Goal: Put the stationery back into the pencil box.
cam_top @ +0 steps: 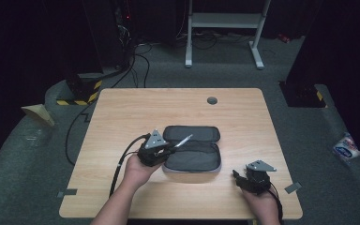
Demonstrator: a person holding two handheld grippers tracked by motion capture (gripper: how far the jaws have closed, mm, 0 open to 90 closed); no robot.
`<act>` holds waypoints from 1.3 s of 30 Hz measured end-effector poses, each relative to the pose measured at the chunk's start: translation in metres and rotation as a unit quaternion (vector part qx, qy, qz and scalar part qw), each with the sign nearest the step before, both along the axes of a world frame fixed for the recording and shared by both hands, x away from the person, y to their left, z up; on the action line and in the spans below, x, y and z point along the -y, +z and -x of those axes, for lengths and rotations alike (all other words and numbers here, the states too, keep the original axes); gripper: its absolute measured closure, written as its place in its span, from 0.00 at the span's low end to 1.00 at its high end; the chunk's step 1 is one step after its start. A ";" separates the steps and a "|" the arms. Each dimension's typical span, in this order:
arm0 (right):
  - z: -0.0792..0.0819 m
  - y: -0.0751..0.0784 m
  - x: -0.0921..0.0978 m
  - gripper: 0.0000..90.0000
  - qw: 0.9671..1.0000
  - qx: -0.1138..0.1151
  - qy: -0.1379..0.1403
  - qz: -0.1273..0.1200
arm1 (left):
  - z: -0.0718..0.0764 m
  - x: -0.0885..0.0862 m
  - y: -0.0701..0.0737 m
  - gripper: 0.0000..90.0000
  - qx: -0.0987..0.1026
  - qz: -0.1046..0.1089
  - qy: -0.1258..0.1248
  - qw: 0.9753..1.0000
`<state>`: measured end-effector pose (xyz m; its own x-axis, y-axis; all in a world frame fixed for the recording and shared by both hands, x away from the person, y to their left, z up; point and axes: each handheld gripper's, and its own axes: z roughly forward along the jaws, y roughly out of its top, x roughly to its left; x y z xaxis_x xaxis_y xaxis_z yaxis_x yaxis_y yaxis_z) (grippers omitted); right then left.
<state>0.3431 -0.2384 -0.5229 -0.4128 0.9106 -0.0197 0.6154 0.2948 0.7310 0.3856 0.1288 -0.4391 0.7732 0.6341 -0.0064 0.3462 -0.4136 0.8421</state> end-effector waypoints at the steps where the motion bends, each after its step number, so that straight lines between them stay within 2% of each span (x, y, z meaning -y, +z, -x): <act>1: 0.000 0.000 0.000 0.43 1.000 0.000 0.000 0.000 | 0.000 0.000 0.000 0.88 0.000 0.000 0.000 1.000; 4: 0.000 0.000 0.000 0.43 1.000 0.000 0.003 0.000 | -0.003 0.009 0.001 0.88 -0.007 0.007 -0.011 1.000; 8: 0.000 0.000 0.000 0.43 1.000 0.000 0.004 0.000 | -0.006 0.017 0.002 0.88 -0.009 0.000 -0.021 1.000; 12: 0.000 0.000 0.000 0.43 1.000 0.001 0.006 0.001 | -0.011 0.030 0.001 0.88 -0.019 0.009 -0.043 0.999; 17: 0.000 0.000 0.000 0.43 1.000 0.001 0.006 0.001 | -0.017 0.038 -0.007 0.88 -0.034 0.005 -0.043 0.998; 18: 0.000 0.000 0.000 0.43 1.000 0.001 0.006 0.001 | -0.018 0.042 -0.011 0.88 -0.035 -0.003 -0.047 0.998; 26: 0.000 0.000 0.000 0.43 1.000 0.000 0.008 -0.001 | -0.020 0.055 -0.018 0.88 -0.043 -0.017 -0.068 0.997; 31: 0.000 0.000 0.000 0.43 1.000 0.000 0.011 -0.001 | -0.021 0.062 -0.023 0.88 -0.055 -0.032 -0.082 0.995; 37: 0.000 0.000 0.000 0.43 1.000 -0.001 0.013 -0.001 | -0.024 0.067 -0.027 0.87 -0.066 -0.044 -0.080 0.994; 38: 0.000 0.000 0.000 0.43 1.000 -0.001 0.013 -0.001 | -0.025 0.067 -0.028 0.84 -0.070 -0.046 -0.076 0.994; 39: 0.000 0.000 0.000 0.43 1.000 -0.001 0.013 -0.001 | -0.026 0.067 -0.028 0.78 -0.070 -0.049 -0.069 0.994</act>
<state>0.3431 -0.2383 -0.5228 -0.4365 0.8996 -0.0170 0.6086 0.3091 0.7308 0.4111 0.0619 -0.4676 0.8486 0.5253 -0.0632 0.3915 -0.5432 0.7427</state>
